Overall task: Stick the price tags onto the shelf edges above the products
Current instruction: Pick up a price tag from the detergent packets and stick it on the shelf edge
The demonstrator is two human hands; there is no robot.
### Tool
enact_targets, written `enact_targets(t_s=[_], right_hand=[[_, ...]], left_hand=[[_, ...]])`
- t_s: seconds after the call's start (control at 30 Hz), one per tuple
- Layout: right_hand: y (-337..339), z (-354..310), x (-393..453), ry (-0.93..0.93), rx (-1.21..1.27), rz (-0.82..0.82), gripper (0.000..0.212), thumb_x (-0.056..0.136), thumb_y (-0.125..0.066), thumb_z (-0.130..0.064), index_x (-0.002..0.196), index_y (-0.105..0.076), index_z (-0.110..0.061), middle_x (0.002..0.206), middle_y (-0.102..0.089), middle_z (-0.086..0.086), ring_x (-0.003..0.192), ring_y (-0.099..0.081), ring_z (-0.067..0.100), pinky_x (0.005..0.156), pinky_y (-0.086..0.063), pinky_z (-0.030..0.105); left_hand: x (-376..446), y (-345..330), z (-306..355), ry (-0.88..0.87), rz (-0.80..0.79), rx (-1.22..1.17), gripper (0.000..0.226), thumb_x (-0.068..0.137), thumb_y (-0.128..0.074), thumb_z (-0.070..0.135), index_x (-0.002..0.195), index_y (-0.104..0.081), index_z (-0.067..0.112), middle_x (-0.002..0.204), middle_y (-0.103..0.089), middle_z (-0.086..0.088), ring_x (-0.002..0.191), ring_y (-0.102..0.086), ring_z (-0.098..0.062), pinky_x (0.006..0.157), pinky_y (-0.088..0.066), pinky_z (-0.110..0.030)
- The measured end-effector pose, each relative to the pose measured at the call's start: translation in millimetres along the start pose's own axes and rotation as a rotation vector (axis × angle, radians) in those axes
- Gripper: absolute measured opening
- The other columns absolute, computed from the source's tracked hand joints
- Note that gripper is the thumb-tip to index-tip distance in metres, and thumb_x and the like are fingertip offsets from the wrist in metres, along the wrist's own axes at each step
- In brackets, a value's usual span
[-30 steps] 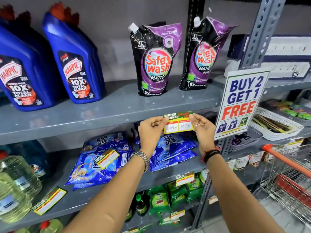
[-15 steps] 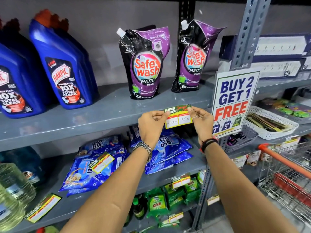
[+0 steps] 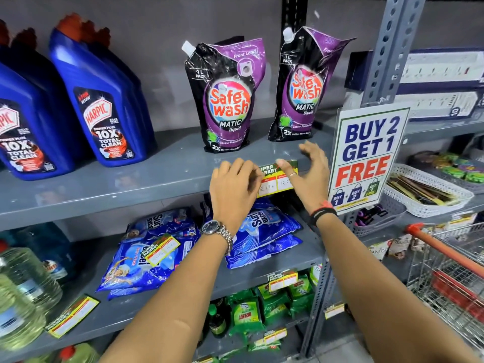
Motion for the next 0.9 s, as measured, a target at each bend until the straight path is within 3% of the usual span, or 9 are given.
enact_targets(t_s=[0.1,0.17,0.27,0.4,0.53,0.73,0.83,0.9], right_hand=[[-13.3,3.1,11.1,0.046,-0.190,-0.189,0.070,0.069,-0.070,-0.053,0.124,-0.051,-0.013,0.136,-0.052,0.010,0.137,-0.033,0.022,0.118,-0.012,0.040],[-13.3,5.1,16.6,0.078,-0.259,-0.237,0.067,0.070,-0.068,-0.054,0.122,-0.055,-0.012,0.133,-0.056,0.011,0.133,-0.040,0.023,0.118,-0.009,0.038],[-9.0,5.0,21.3,0.108,-0.255,-0.241,0.055,0.073,-0.069,-0.046,0.116,-0.061,-0.013,0.126,-0.062,0.008,0.125,-0.049,0.021,0.116,-0.015,0.034],[-6.1,6.1,25.6,0.078,-0.200,-0.257,0.041,0.076,-0.070,-0.030,0.112,-0.064,-0.011,0.123,-0.064,0.009,0.122,-0.053,0.021,0.115,-0.020,0.034],[-0.4,2.0,27.9,0.036,-0.146,-0.268,0.032,0.079,-0.068,-0.015,0.110,-0.066,-0.009,0.120,-0.066,0.011,0.121,-0.054,0.019,0.114,-0.021,0.029],[4.3,9.3,34.8,-0.069,-0.091,-0.262,0.024,0.080,-0.064,-0.003,0.104,-0.069,-0.006,0.114,-0.069,0.013,0.110,-0.060,0.015,0.089,-0.035,0.006],[6.1,8.7,31.6,-0.062,-0.097,-0.239,0.025,0.083,-0.058,0.000,0.106,-0.067,-0.004,0.116,-0.067,0.015,0.115,-0.059,0.020,0.103,-0.034,0.016],[8.0,9.9,21.9,-0.051,-0.118,-0.162,0.030,0.086,-0.052,0.000,0.112,-0.064,-0.007,0.125,-0.061,0.015,0.125,-0.051,0.023,0.114,-0.024,0.026]], left_hand=[[14.4,-15.0,3.9,-0.132,-0.083,0.090,0.028,0.090,-0.051,0.033,0.114,-0.061,0.022,0.126,-0.063,0.001,0.127,-0.049,-0.029,0.109,-0.027,-0.038],[21.4,-27.5,3.1,-0.144,-0.239,0.135,0.037,0.095,-0.043,0.033,0.126,-0.055,0.017,0.138,-0.055,-0.003,0.137,-0.038,-0.028,0.118,-0.015,-0.044],[24.7,-39.1,-2.9,-0.122,-0.423,0.097,0.042,0.099,-0.034,0.037,0.134,-0.048,0.020,0.143,-0.050,0.000,0.137,-0.039,-0.020,0.118,-0.015,-0.040],[26.0,-35.5,-5.5,-0.062,-0.444,0.032,0.041,0.097,-0.036,0.041,0.132,-0.051,0.024,0.141,-0.051,0.005,0.134,-0.044,-0.016,0.102,-0.043,-0.038],[28.0,-34.0,-6.1,-0.030,-0.447,0.013,0.040,0.096,-0.037,0.042,0.130,-0.053,0.027,0.140,-0.052,0.007,0.133,-0.044,-0.014,0.096,-0.048,-0.038],[28.5,-34.6,-7.9,-0.003,-0.437,-0.026,0.039,0.096,-0.039,0.042,0.128,-0.055,0.027,0.135,-0.057,0.007,0.129,-0.049,-0.015,0.089,-0.050,-0.038],[24.7,-27.1,-10.4,0.072,-0.362,-0.167,0.031,0.095,-0.047,0.032,0.123,-0.056,0.023,0.121,-0.067,0.000,0.110,-0.061,-0.022,0.084,-0.052,-0.038],[11.3,-12.6,-17.6,0.079,-0.246,-0.229,0.029,0.092,-0.051,0.018,0.120,-0.055,0.020,0.117,-0.066,-0.001,0.107,-0.060,-0.022,0.092,-0.048,-0.039]])
Point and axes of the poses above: each hand's wrist, its own x-axis towards the middle knuckle, its own y-axis out of the back of the hand, z = x × y, the point moved 7 cm from there along x, towards the middle knuckle
